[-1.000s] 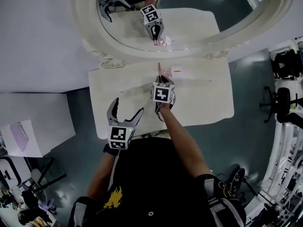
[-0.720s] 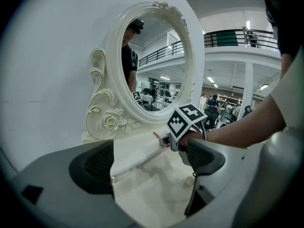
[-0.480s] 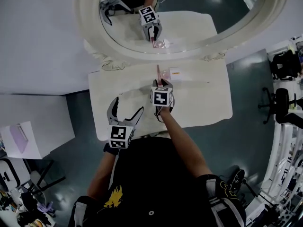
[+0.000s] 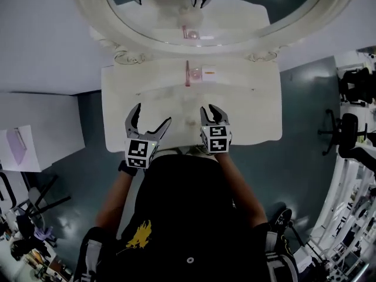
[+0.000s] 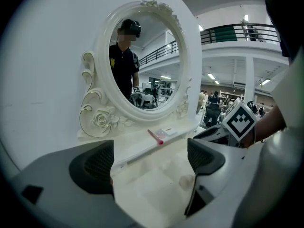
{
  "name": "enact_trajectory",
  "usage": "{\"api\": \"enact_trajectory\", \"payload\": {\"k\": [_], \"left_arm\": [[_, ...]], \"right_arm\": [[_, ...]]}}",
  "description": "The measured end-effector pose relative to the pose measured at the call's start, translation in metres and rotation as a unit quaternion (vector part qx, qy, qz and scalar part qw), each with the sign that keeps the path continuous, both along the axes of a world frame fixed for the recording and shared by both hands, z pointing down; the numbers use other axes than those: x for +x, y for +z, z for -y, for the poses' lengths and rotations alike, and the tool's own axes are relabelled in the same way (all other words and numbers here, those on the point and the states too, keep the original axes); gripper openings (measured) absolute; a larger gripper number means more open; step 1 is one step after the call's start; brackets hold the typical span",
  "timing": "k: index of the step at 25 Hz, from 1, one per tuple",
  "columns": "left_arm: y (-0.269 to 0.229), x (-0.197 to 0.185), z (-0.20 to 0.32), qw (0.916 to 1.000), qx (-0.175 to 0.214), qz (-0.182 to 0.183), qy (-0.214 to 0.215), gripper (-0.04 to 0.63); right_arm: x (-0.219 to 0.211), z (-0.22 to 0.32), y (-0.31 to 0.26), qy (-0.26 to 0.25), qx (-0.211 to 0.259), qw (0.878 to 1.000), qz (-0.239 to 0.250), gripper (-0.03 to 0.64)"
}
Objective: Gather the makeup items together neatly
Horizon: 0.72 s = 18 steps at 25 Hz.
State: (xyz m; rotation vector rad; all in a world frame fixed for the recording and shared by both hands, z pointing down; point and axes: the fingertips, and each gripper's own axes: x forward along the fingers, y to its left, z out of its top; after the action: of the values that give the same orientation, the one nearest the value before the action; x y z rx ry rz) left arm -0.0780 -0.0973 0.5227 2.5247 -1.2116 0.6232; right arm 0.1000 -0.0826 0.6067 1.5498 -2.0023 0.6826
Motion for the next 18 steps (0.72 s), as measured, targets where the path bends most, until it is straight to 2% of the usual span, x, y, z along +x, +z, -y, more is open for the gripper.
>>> {"api": "enact_trajectory", "payload": {"k": [2, 5, 9, 13, 18], "left_arm": [[-0.001, 0.006, -0.012, 0.9999, 0.003, 0.010, -0.012, 0.492], [0.000, 0.020, -0.027, 0.9990, 0.006, 0.012, -0.042, 0.492], [-0.004, 0.038, -0.043, 0.9977, 0.023, 0.024, -0.059, 0.492], [-0.008, 0.033, -0.060, 0.9938, 0.022, 0.024, -0.106, 0.492], [0.005, 0.024, -0.083, 0.9882, 0.007, 0.023, -0.151, 0.492]], "right_arm": [[0.001, -0.018, 0.001, -0.052, 0.006, 0.999, -0.007, 0.123], [-0.008, -0.039, 0.015, -0.137, -0.002, 0.990, -0.022, 0.106], [-0.016, -0.064, 0.057, -0.185, -0.052, 0.981, -0.006, 0.098], [-0.026, -0.084, 0.097, -0.265, -0.066, 0.961, -0.046, 0.080], [-0.026, -0.089, 0.126, -0.293, -0.079, 0.952, -0.049, 0.078]]}}
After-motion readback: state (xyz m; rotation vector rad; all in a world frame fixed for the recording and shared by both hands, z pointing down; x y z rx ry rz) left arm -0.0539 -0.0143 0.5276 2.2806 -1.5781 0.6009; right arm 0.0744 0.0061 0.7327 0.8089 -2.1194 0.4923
